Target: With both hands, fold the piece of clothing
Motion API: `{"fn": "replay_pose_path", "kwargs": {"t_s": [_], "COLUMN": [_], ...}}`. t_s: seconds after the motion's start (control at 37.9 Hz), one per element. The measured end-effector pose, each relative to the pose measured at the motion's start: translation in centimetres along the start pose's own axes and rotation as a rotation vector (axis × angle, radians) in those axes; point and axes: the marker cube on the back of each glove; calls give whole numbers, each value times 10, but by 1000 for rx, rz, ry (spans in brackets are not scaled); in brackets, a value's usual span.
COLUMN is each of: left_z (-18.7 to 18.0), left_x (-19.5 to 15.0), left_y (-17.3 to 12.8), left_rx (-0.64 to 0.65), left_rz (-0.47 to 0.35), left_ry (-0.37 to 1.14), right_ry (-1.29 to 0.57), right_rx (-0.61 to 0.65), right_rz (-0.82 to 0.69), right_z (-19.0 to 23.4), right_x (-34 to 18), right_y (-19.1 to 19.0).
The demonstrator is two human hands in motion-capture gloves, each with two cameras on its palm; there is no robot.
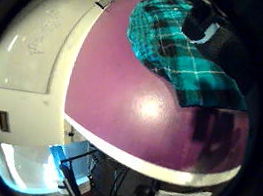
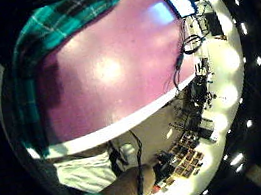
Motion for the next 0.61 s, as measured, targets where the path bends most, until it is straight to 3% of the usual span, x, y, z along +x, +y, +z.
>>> {"fn": "replay_pose_path", "kwargs": {"t_s": [0.08, 0.21, 0.32, 0.42, 0.53, 0.61], "left_z": [-15, -5, 29, 58, 45, 31], "left_x": [-2, -7, -3, -5, -6, -5], "left_y": [17, 11, -13, -40, -51, -37], "left_rx": [-14, 35, 84, 215, 453, 492], "left_rz": [-14, -22, 43, 59, 57, 87], "left_ry": [-9, -16, 19, -22, -90, -73], "right_ry": [-2, -54, -71, -47, 29, 70], "right_rx": [-40, -21, 62, 158, 370, 404], "right_rz": [3, -38, -69, -72, -71, -106], "right_z": [-3, -3, -3, -2, 8, 5], "right_x": [0, -1, -4, -2, 8, 14], "right_y": [12, 14, 9, 3, -26, -24]}}
